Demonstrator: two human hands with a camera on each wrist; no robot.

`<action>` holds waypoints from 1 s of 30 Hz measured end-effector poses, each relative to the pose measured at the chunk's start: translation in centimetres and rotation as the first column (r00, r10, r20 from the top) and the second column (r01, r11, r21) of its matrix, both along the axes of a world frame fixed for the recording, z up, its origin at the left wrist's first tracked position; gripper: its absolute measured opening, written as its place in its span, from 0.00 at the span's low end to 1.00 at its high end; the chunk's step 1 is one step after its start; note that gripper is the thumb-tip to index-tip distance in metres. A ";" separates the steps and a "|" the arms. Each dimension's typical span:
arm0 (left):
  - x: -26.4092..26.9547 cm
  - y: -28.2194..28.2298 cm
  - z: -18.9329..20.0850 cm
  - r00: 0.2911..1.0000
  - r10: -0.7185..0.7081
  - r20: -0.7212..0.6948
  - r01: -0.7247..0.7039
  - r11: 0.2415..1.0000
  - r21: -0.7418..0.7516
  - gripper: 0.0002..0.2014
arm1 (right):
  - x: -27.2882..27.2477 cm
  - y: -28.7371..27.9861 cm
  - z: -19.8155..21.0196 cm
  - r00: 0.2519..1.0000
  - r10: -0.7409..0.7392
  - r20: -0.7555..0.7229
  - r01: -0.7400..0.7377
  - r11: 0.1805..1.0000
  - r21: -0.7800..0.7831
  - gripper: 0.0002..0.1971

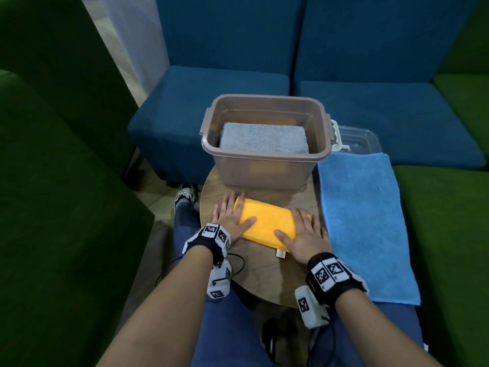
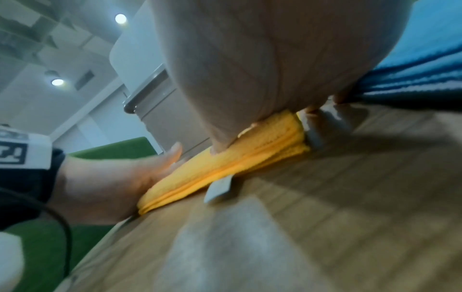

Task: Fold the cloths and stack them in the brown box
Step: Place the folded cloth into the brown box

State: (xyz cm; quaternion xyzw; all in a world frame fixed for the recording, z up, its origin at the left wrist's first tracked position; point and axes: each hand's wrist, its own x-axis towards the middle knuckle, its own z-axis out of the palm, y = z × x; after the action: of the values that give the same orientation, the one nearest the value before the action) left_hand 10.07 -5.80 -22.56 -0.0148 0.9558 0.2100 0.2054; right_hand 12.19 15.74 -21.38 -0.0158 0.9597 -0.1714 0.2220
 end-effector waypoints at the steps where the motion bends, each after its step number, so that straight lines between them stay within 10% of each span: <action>1: 0.0 -0.1 -0.1 1.000 -0.009 -0.004 0.009 1.000 0.009 0.38 | -0.4 -0.1 0.1 1.000 -0.006 0.025 0.006 1.000 -0.009 0.42; 9: -0.3 0.9 2.4 0.985 0.122 -0.119 -0.121 0.992 0.016 0.30 | -1.7 -1.6 3.2 0.999 0.028 -0.045 -0.023 0.995 0.100 0.29; 17: 1.1 -1.1 7.2 0.961 0.249 -0.119 -0.086 0.680 0.728 0.27 | -1.7 1.9 9.1 0.973 0.226 -0.055 -0.227 0.974 -0.013 0.27; 22: -0.2 2.4 13.8 0.862 0.017 -0.506 0.323 0.752 0.575 0.10 | -2.1 0.9 11.0 0.967 0.168 -0.193 -0.251 0.768 -0.589 0.11; 27: -4.0 0.8 14.1 0.688 0.182 -0.703 0.154 0.909 0.387 0.14 | -2.7 3.6 11.4 0.941 -0.031 -0.338 -0.192 0.771 -0.607 0.16; 30: -5.4 0.5 13.2 0.801 -0.110 -0.589 0.095 0.994 -0.056 0.24 | -3.6 5.1 13.2 0.893 -0.078 -0.444 -0.219 0.786 -0.578 0.19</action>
State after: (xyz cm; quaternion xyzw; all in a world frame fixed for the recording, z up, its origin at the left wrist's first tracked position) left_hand 4.68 -5.30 -9.35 0.1004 0.9740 0.1816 -0.0912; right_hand 8.60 20.86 -8.14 -0.1626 0.8745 -0.4567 -0.0142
